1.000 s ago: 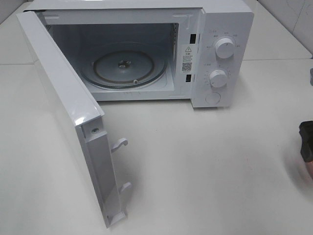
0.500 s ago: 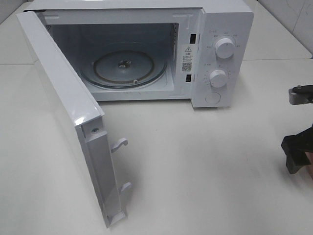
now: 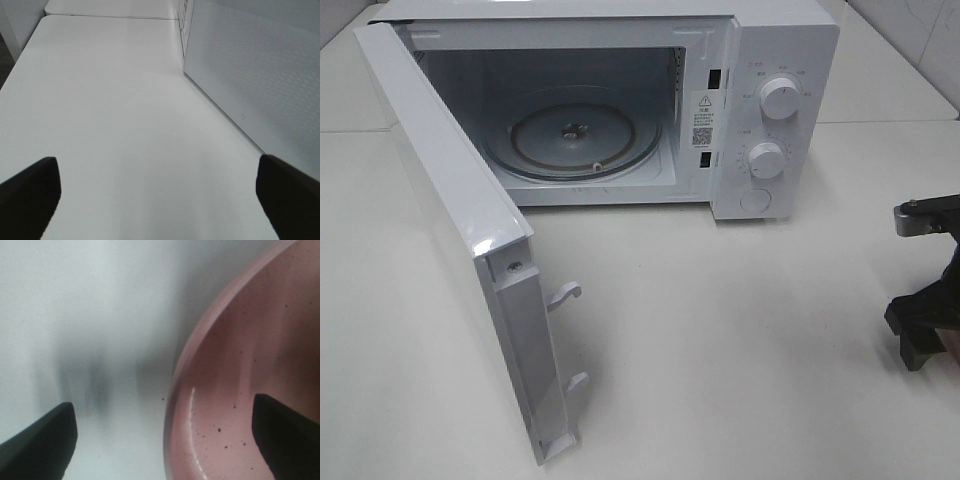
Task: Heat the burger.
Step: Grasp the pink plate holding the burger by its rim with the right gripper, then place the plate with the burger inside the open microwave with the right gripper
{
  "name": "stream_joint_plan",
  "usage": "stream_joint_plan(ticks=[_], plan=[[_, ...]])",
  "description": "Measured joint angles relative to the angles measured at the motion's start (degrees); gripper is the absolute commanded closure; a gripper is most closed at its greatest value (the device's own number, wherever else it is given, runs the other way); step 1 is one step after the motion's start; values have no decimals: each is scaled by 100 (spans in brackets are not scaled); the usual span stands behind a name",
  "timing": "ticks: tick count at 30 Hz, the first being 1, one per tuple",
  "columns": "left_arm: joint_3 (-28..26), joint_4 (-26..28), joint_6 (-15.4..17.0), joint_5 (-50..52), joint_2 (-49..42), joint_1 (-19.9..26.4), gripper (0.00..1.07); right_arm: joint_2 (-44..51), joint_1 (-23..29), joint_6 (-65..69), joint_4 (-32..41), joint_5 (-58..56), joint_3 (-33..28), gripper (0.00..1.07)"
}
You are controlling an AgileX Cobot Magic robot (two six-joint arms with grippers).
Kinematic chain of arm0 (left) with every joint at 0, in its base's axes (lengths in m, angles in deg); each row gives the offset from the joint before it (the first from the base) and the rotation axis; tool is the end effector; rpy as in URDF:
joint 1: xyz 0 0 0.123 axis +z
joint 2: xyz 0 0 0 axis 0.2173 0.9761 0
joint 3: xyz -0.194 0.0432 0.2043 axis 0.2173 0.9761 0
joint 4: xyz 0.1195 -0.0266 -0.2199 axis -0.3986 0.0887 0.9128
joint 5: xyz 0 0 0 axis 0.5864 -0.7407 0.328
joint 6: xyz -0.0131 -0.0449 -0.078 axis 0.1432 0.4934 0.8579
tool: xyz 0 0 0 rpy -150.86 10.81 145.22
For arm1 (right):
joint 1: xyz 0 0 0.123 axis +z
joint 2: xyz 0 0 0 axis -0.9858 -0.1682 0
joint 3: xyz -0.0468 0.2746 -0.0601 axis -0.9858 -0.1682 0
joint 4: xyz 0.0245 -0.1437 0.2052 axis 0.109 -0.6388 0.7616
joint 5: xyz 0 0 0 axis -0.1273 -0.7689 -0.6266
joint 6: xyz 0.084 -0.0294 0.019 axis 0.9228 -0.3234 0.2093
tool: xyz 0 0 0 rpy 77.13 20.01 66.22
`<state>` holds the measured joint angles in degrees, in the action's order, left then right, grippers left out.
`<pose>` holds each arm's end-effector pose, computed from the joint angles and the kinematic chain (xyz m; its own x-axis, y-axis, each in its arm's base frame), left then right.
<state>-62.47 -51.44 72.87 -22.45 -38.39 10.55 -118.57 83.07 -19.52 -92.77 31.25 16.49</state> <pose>-0.0090 -0.0025 0.2798 -0.4578 -0.0204 -0.8888 0.0459 0.9979 -0.0465 0.2631 -0.0014 0.1218 -0.9836 -0.1338 -0.1213 -0.1130 0.9799 -0.1646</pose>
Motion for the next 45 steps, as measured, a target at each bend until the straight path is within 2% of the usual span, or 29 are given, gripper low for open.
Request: stream_joint_plan(ticks=[3, 4, 5, 6, 10, 12, 13, 15, 16, 17, 18, 19, 20, 21, 22, 23, 24, 39, 44, 45], plan=[[0, 0, 0, 0, 0, 0, 9, 0, 0, 0, -86, 109, 0, 27], [0, 0, 0, 0, 0, 0, 9, 0, 0, 0, -92, 120, 0, 33], [0, 0, 0, 0, 0, 0, 9, 0, 0, 0, -92, 120, 0, 33], [0, 0, 0, 0, 0, 0, 9, 0, 0, 6, -103, 132, 0, 39], [0, 0, 0, 0, 0, 0, 9, 0, 0, 46, -195, 166, -6, 46], [0, 0, 0, 0, 0, 0, 9, 0, 0, 109, -229, 172, -34, 55], [0, 0, 0, 0, 0, 0, 9, 0, 0, 109, -229, 172, -34, 55], [0, 0, 0, 0, 0, 0, 9, 0, 0, 160, -241, 189, -40, 67], [0, 0, 0, 0, 0, 0, 9, 0, 0, 160, -241, 189, -40, 67], [0, 0, 0, 0, 0, 0, 9, 0, 0, 183, -241, 189, -40, 78], [0, 0, 0, 0, 0, 0, 9, 0, 0, 183, -241, 189, -40, 78], [0, 0, 0, 0, 0, 0, 9, 0, 0, 189, -246, 189, -40, 89], [0, 0, 0, 0, 0, 0, 9, 0, 0, 189, -258, 183, -40, 94], [0, 0, 0, 0, 0, 0, 9, 0, 0, 189, -258, 183, -40, 94], [0, 0, 0, 0, 0, 0, 9, 0, 0, 189, -298, 143, -40, 101], [0, 0, 0, 0, 0, 0, 9, 0, 0, 189, -298, 143, -40, 101], [0, 0, 0, 0, 0, 0, 9, 0, 0, 195, -309, 120, -40, 107], [0, 0, 0, 0, 0, 0, 9, 0, 0, 407, -498, 97, -57, 107], [0, 0, 0, 0, 0, 0, 9, 0, 52, 768, -831, 17, -57, 107], [0, 0, 0, 0, 0, 0, 9, 0, 126, 1003, -1077, -86, -57, 107]])
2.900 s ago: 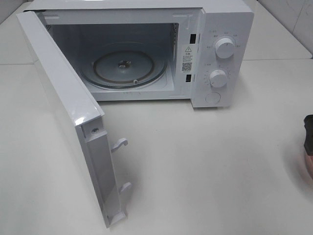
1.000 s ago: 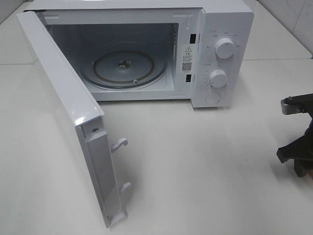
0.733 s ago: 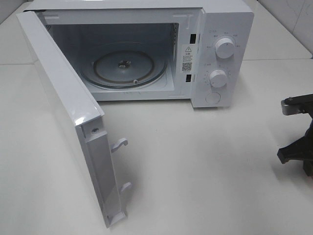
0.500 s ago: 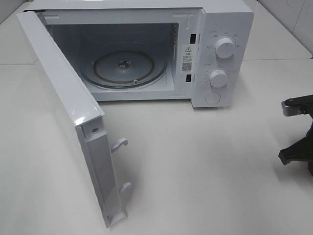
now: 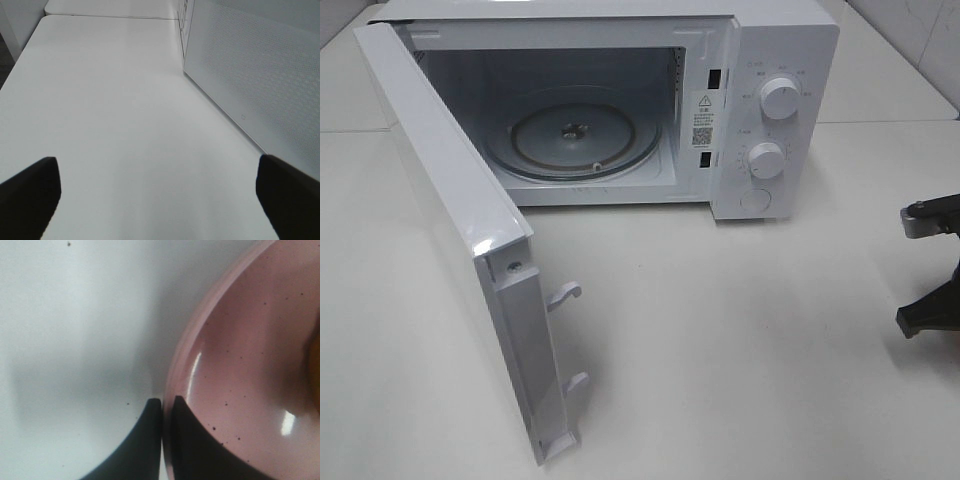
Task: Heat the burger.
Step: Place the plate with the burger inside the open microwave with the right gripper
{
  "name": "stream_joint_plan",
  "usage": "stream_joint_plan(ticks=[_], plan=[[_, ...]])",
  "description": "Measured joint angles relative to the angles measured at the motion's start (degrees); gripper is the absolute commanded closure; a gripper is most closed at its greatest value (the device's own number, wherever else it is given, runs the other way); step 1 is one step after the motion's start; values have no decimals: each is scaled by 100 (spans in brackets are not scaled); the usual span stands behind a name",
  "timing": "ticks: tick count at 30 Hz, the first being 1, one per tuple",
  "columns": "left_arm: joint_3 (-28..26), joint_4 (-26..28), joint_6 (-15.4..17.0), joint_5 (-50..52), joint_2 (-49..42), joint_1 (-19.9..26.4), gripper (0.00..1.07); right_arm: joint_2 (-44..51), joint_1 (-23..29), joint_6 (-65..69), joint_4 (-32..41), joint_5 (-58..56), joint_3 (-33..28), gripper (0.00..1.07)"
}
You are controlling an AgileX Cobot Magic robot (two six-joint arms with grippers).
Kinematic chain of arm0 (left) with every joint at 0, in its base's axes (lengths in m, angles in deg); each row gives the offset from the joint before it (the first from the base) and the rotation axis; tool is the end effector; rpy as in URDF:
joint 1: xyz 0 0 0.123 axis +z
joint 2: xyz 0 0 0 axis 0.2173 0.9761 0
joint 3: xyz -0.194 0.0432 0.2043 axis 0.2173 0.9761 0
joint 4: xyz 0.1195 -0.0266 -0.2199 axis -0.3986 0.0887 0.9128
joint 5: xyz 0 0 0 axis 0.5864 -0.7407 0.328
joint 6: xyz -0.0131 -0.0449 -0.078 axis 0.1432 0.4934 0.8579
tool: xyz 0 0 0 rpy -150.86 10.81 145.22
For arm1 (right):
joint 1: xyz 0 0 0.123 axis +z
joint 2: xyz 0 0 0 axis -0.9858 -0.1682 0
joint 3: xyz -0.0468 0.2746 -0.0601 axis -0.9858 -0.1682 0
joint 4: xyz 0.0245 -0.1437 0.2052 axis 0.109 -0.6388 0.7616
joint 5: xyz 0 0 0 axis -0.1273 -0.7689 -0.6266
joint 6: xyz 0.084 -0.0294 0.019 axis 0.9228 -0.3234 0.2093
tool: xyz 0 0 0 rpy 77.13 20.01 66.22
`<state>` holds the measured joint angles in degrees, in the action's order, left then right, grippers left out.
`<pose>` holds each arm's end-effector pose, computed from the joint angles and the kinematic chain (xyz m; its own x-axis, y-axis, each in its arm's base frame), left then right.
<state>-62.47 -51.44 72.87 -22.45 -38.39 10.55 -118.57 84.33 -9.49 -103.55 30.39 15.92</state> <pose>-0.0090 -0.0025 0.2798 -0.4578 -0.0204 -0.8888 0.0459 0.9979 -0.0465 0.2624 -0.0044 0.1220 -0.9816 -0.1438 -0.1253 -0.1077 0.9602 -0.2577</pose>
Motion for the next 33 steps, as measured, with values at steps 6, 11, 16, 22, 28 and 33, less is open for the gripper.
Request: stream_joint_plan(ticks=[6, 11, 16, 22, 28, 33], plan=[[0, 0, 0, 0, 0, 0, 9, 29, 361, 699, -579, -286, -6, 107], [0, 0, 0, 0, 0, 0, 9, 172, 567, 1060, -796, -418, -6, 107], [0, 0, 0, 0, 0, 0, 9, 298, 842, 1438, -1175, -653, -6, 107], [0, 0, 0, 0, 0, 0, 9, 372, 1140, 1587, -1352, -859, -6, 107], [0, 0, 0, 0, 0, 0, 9, 481, 1444, 1845, -1576, -1112, -6, 107], [0, 0, 0, 0, 0, 0, 9, 636, 1730, 2005, -1719, -1295, -6, 107]])
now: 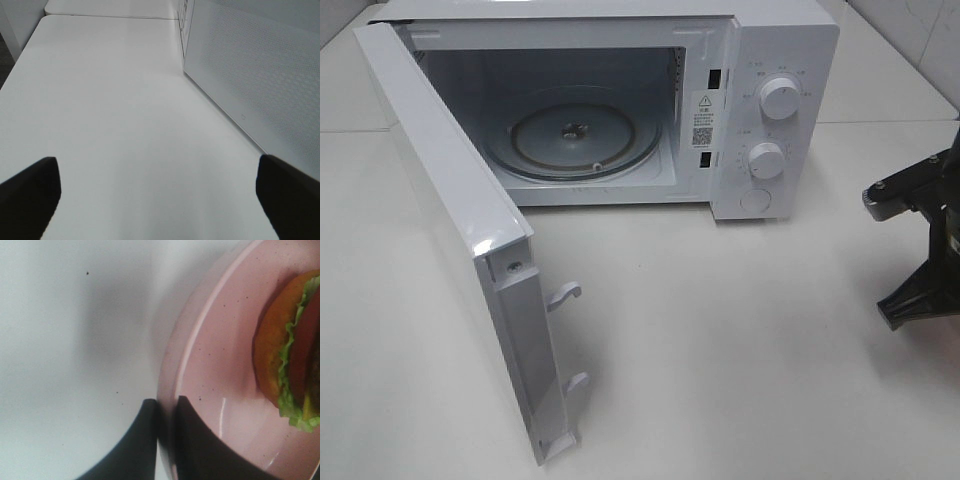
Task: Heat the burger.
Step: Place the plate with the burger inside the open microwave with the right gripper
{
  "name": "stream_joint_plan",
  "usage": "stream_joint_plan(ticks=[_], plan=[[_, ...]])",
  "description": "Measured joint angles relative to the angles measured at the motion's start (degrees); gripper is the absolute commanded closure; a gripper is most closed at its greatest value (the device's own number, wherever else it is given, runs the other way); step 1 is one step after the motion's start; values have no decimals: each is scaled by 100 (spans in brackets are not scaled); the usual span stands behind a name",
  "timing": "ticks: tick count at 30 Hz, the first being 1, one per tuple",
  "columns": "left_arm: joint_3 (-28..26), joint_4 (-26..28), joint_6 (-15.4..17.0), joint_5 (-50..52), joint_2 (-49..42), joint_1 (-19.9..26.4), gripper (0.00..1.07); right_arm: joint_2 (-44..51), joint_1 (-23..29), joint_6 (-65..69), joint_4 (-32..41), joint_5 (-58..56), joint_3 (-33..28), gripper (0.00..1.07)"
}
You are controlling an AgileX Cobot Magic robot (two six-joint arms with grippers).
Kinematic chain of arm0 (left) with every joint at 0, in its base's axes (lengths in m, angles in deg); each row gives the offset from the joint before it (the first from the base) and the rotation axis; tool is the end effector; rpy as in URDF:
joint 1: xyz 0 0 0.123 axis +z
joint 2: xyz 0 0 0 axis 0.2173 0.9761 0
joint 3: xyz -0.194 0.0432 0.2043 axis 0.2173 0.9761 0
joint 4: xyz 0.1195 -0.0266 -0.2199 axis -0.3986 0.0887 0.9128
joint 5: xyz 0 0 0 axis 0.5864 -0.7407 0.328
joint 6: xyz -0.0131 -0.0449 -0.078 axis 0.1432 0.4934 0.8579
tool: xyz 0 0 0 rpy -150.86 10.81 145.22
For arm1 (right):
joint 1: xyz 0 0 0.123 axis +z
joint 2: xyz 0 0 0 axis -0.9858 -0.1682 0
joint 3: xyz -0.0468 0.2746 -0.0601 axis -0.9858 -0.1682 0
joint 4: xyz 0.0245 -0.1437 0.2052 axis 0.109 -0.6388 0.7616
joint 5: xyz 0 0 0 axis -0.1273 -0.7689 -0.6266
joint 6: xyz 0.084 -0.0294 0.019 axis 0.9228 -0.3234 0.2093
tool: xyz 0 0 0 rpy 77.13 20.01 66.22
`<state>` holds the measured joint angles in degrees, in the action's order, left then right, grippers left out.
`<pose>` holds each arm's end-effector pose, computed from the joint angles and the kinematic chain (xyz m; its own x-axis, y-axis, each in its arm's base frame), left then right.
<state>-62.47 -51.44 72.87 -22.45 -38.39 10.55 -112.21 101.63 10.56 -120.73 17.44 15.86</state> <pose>-0.0090 -0.0025 0.2798 -0.4578 -0.0204 -0.8888 0.0459 0.9979 -0.0465 0.2486 0.0479 0.1582 -0.9375 -0.2949 -0.1846 -0.1745 0.8576 -0.4839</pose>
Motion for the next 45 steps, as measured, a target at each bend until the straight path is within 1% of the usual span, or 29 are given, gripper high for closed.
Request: stream_joint_plan(ticks=[4, 5, 6, 11, 12, 13, 15, 16, 17, 18, 20, 21, 22, 24, 25, 26, 28, 29, 30, 31, 33, 35, 38, 40, 42, 45], plan=[[0, 0, 0, 0, 0, 0, 9, 92, 160, 11, -29, -103, 0, 107], [0, 0, 0, 0, 0, 0, 9, 120, 286, 11, -40, -183, 0, 107], [0, 0, 0, 0, 0, 0, 9, 120, 286, 11, -40, -183, 0, 107], [0, 0, 0, 0, 0, 0, 9, 132, 653, 11, -40, -361, 0, 107], [0, 0, 0, 0, 0, 0, 9, 132, 653, 11, -40, -361, 0, 107], [0, 0, 0, 0, 0, 0, 9, 132, 796, 11, -40, -413, 0, 107], [0, 0, 0, 0, 0, 0, 9, 132, 854, 11, -40, -430, 0, 107], [0, 0, 0, 0, 0, 0, 9, 132, 991, 6, -29, -487, 0, 107], [0, 0, 0, 0, 0, 0, 9, 132, 991, 6, -29, -487, 0, 107], [0, 0, 0, 0, 0, 0, 9, 132, 1123, 6, -17, -573, 0, 107], [0, 0, 0, 0, 0, 0, 9, 132, 1186, 6, -17, -613, 0, 107], [0, 0, 0, 0, 0, 0, 9, 132, 1352, 6, -6, -688, 0, 107], [0, 0, 0, 0, 0, 0, 9, 132, 1352, 6, -6, -688, 0, 107], [0, 0, 0, 0, 0, 0, 9, 132, 1610, -6, 11, -808, 0, 107], [0, 0, 0, 0, 0, 0, 9, 132, 1610, -6, 11, -808, 0, 107], [0, 0, 0, 0, 0, 0, 9, 132, 1765, -17, 17, -894, 0, 107], [0, 0, 0, 0, 0, 0, 9, 132, 1833, -17, 17, -922, 0, 107], [0, 0, 0, 0, 0, 0, 9, 132, 2005, -17, 29, -968, 0, 107], [0, 0, 0, 0, 0, 0, 9, 132, 2005, -17, 29, -968, 0, 107], [0, 0, 0, 0, 0, 0, 9, 189, 2166, -23, 57, -1014, 0, 107], [0, 0, 0, 0, 0, 0, 9, 252, 2229, -23, 63, -1014, 0, 107], [0, 0, 0, 0, 0, 0, 9, 567, 2521, -120, 143, -1037, 0, 107], [0, 0, 0, 0, 0, 0, 9, 636, 2590, -138, 143, -1066, 0, 107], [0, 0, 0, 0, 0, 0, 9, 888, 2779, -338, 183, -1255, -6, 107], [0, 0, 0, 0, 0, 0, 9, 945, 2807, -378, 183, -1306, -23, 107], [0, 0, 0, 0, 0, 0, 9, 1123, 2865, -516, 183, -1381, -183, 107]])
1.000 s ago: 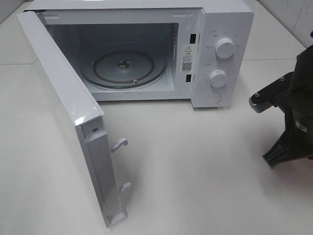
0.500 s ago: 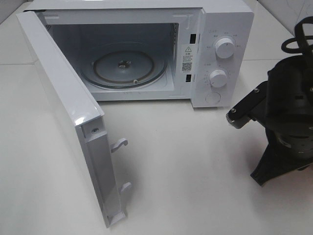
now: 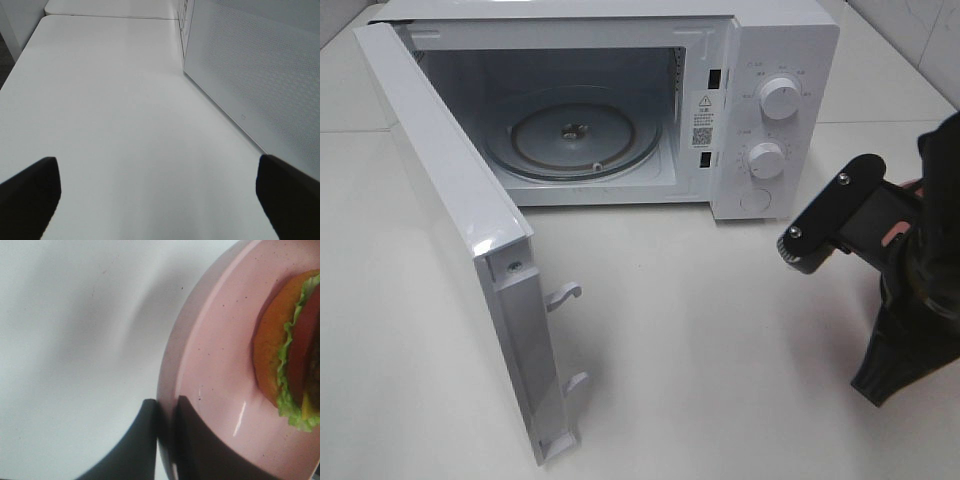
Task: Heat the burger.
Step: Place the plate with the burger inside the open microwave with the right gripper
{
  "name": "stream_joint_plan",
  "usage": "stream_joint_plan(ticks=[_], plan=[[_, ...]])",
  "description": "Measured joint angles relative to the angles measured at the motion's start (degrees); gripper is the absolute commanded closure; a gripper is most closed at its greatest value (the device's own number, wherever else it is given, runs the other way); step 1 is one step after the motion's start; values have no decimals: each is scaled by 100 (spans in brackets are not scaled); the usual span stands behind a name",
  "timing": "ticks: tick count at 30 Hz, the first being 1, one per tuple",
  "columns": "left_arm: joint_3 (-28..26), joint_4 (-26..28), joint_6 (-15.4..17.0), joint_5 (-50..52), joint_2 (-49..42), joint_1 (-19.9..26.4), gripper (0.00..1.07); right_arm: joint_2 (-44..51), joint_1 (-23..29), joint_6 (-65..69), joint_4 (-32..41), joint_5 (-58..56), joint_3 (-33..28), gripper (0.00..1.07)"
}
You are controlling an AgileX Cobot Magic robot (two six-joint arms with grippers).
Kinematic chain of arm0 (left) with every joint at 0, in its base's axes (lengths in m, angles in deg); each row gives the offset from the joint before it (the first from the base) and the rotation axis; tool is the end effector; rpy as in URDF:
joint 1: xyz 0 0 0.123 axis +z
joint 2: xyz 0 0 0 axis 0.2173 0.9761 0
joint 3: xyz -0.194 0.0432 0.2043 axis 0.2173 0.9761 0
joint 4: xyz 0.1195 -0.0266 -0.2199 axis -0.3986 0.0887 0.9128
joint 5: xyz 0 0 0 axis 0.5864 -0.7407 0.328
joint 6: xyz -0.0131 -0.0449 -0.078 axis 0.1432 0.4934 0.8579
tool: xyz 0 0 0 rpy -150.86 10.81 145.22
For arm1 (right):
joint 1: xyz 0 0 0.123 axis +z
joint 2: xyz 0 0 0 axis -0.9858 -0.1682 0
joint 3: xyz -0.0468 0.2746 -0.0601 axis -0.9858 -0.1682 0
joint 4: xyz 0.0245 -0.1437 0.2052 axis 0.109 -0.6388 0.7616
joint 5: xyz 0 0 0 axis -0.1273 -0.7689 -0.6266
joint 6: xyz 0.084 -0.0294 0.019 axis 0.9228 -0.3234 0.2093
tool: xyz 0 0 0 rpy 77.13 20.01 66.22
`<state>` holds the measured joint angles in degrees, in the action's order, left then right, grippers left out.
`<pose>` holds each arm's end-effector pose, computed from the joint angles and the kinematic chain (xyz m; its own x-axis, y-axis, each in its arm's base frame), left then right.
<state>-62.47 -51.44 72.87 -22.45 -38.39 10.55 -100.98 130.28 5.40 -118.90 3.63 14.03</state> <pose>-0.0090 -0.0025 0.2798 -0.4578 -0.0204 -0.8888 0.0459 0.9979 -0.0465 0.1763 0.1266 0.1998 -0.7250 -0.6750 -0.1372 -0.4970 0.6506 -0.5742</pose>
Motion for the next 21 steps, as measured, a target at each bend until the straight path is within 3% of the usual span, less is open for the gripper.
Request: stream_joint_plan(ticks=[6, 16, 21], plan=[[0, 0, 0, 0, 0, 0, 9, 516, 401, -155, 63, -74, -561, 107], [0, 0, 0, 0, 0, 0, 9, 1066, 985, -573, 183, -149, -825, 107], [0, 0, 0, 0, 0, 0, 9, 1071, 1014, -773, 183, -149, -825, 107]])
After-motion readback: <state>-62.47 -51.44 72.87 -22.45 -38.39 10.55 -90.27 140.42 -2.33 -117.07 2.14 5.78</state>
